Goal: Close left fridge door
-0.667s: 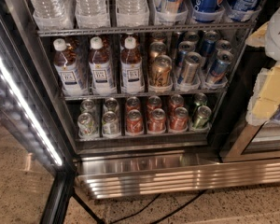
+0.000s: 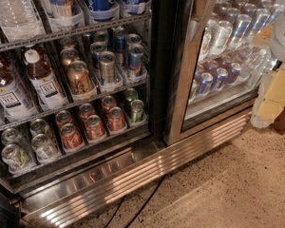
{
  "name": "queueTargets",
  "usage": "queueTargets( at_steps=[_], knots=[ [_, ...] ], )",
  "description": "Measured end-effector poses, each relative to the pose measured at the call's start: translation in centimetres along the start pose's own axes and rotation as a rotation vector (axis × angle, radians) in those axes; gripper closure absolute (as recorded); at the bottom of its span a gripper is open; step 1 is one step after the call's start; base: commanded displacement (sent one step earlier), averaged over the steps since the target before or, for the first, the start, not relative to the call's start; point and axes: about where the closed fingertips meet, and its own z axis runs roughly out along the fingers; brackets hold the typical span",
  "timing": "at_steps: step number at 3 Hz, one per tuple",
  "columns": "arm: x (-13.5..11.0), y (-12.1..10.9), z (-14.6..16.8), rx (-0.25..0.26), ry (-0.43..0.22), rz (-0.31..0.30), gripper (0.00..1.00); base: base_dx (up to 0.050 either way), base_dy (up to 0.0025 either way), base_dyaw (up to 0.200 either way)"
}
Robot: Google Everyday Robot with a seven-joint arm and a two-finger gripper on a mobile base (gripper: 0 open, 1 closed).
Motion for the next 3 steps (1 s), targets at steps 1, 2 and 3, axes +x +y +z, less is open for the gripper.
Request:
queueTargets(
  at_steps=[1,2,3],
  knots=[
    [0.00,0.00,0.00,0.000,0.000,0.000,0.00,-0.050,-0.00017,0.001],
    [0.00,0.00,0.00,0.000,0.000,0.000,0.00,-0.050,-0.00006,0.000],
    [0.00,0.00,0.00,0.000,0.000,0.000,0.00,-0.050,0.00003,0.000]
  ],
)
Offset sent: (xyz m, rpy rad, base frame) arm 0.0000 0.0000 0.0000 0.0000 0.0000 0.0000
